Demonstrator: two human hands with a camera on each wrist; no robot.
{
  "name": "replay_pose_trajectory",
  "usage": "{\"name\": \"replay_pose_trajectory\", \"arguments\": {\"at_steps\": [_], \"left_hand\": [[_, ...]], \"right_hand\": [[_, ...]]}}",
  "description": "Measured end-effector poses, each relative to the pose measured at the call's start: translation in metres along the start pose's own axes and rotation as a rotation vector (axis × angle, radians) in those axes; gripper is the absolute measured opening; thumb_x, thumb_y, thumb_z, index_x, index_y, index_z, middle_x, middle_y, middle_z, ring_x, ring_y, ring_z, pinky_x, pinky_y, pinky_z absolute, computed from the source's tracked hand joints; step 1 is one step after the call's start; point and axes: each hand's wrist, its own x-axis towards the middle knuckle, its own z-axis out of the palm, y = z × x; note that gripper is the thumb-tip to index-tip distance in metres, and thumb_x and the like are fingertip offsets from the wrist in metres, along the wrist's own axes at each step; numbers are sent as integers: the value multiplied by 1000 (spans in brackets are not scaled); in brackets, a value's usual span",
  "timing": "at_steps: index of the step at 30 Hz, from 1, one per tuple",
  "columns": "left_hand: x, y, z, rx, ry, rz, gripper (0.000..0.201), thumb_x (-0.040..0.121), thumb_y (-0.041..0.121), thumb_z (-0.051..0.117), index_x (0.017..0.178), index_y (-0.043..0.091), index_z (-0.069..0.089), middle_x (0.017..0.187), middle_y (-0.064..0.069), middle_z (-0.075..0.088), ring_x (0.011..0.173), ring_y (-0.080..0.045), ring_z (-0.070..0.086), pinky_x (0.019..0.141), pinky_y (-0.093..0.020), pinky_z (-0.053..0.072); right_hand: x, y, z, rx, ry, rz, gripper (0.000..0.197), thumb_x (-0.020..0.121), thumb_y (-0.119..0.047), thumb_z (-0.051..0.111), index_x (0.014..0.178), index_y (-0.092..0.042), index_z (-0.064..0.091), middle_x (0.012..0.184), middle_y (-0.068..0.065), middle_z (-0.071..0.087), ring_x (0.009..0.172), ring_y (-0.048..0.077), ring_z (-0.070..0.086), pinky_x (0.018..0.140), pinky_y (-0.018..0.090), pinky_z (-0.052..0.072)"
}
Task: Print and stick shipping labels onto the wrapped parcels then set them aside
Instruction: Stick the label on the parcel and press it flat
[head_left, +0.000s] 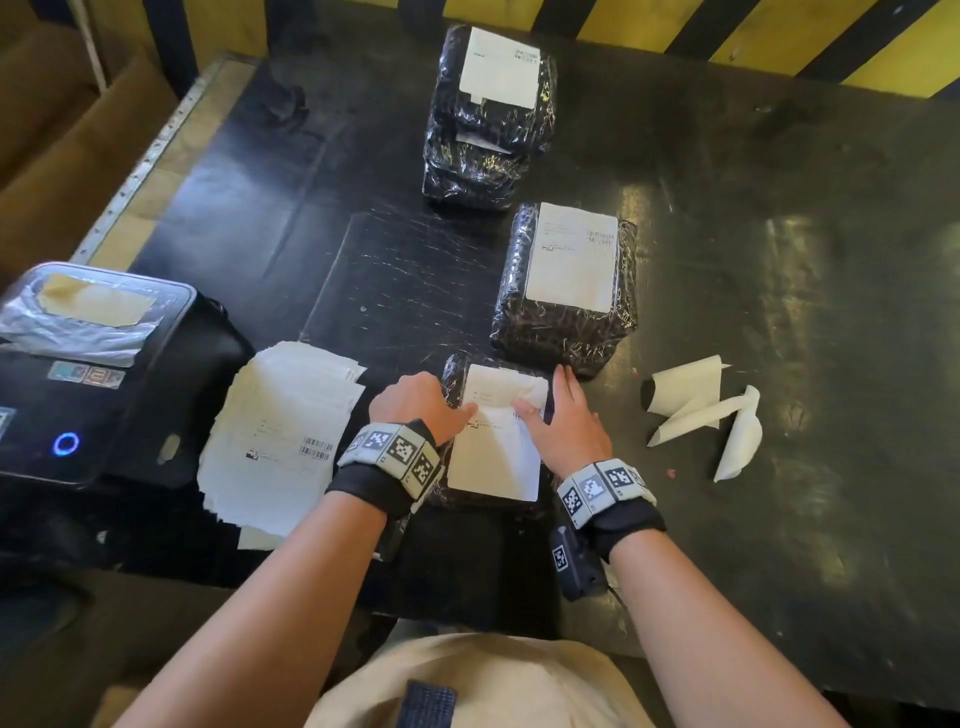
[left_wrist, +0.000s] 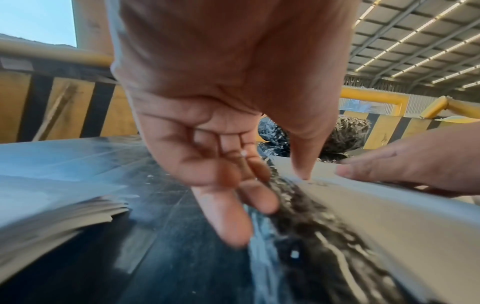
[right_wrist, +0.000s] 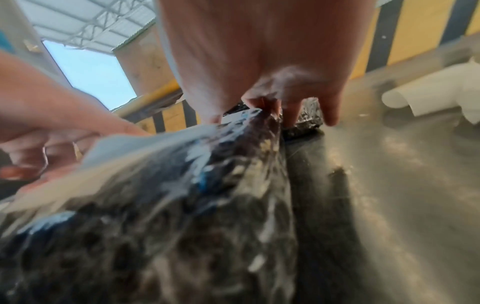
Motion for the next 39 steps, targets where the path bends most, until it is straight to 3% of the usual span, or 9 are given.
{"name": "replay_pose_trajectory", "arguments": {"at_steps": [2,6,12,17,25,29,32,35,39], "left_hand": [[4,-1,-1,-24,40,-4,51,82,68,53,94,18,56,72,4,57,65,-13,60,55,-24,45],[11,7,0,-134,34,-11,68,81,72,49,122,18,47,102,0,64,85,-17,64,63,-28,50],[18,22,2,-157,-23,-44,85,80,76,47,139,16,35,123,-3,60,102,-22,63,69,-32,47],[24,17,4,-275,-62,-25,63,88,66,41,129,18,41,97,1,62,84,-18,64,77,-38,56],[21,23,6,-192,-82,-41,89,81,75,46,144,15,26,127,-4,58,103,-22,62,70,-32,49],[25,18,5,-310,-112,-31,72,85,68,47,136,18,34,105,2,59,85,-14,61,72,-34,54],[24,16,5,-324,-101,-34,62,89,65,42,130,19,38,91,5,58,79,-14,62,75,-37,56],[16,18,6,-285,-88,-36,68,88,67,43,133,17,34,98,4,57,84,-16,62,72,-34,54],[10,15,8,-288,-94,-7,78,82,65,56,136,16,29,112,1,57,87,-16,59,72,-33,53]], "right_hand": [[0,-1,1,144,-2,54,82,92,-61,46,155,-26,7,162,-6,8,144,21,27,110,43,31],[7,-7,3,337,38,132,91,85,-60,58,155,-23,12,160,0,20,143,23,31,110,41,32],[22,0,3,472,102,179,80,81,-57,65,144,-17,39,146,3,45,131,22,46,107,37,38],[33,9,-6,507,93,186,54,90,-48,59,133,-16,53,133,5,57,120,23,54,100,33,42],[31,-3,1,543,66,221,68,87,-50,62,139,-15,37,142,4,43,129,24,46,106,38,38],[35,2,-5,540,53,207,52,93,-45,56,134,-14,45,134,6,53,122,24,51,101,36,40],[31,4,-2,545,48,198,62,88,-52,59,138,-18,42,138,4,50,123,22,51,103,36,41],[20,0,7,524,30,166,86,83,-54,65,151,-18,24,153,3,31,138,21,36,112,37,31],[15,-1,10,558,58,149,83,89,-47,62,153,-18,19,158,2,25,143,20,28,114,36,25]]}}
